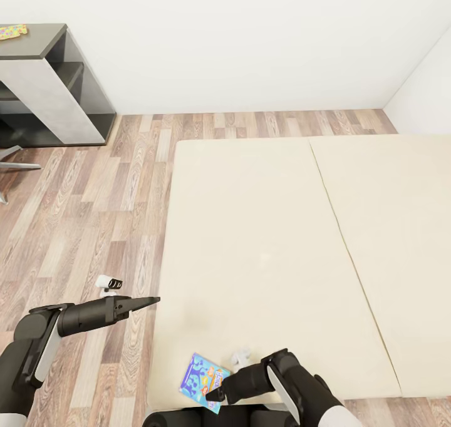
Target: Put all the toys in the child's room - the three board games (two on the bed and one on the table), the two jigsaw puzzles on the table, and the tennis ball on the table - inside the toy box on the table in the child's room.
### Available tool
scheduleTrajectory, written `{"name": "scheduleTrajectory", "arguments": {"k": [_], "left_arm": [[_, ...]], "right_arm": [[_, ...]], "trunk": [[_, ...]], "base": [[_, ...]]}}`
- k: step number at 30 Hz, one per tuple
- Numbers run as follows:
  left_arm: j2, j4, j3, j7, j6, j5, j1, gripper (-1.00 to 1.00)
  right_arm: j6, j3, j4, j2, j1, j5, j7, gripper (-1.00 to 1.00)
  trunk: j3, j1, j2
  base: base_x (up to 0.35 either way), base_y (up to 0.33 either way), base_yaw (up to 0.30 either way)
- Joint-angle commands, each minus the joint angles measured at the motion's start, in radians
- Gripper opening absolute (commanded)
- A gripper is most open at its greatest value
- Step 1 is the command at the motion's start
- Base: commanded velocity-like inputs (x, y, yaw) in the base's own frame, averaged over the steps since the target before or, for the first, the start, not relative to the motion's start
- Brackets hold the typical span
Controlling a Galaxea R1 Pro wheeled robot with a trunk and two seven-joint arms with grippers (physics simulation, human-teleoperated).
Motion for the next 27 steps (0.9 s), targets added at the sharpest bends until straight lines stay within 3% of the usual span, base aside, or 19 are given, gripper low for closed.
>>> {"name": "scheduleTrajectory", "arguments": {"k": [1,27], "left_arm": [[0.0,0.0,0.0,-0.004,0.011,-0.001,0.0,1.0],[0.0,0.0,0.0,-0.004,0.011,-0.001,0.0,1.0]], "right_arm": [[0.009,0.002,-0.001,0.0,-0.001,-0.01,-0.004,1.0],[0.009,0.002,-0.003,0.0,-0.049,-0.01,-0.007,1.0]], "trunk": [[-0.001,0.0,-0.001],[-0.001,0.0,-0.001]], "base": [[0.0,0.0,0.0],[0.0,0.0,0.0]]}}
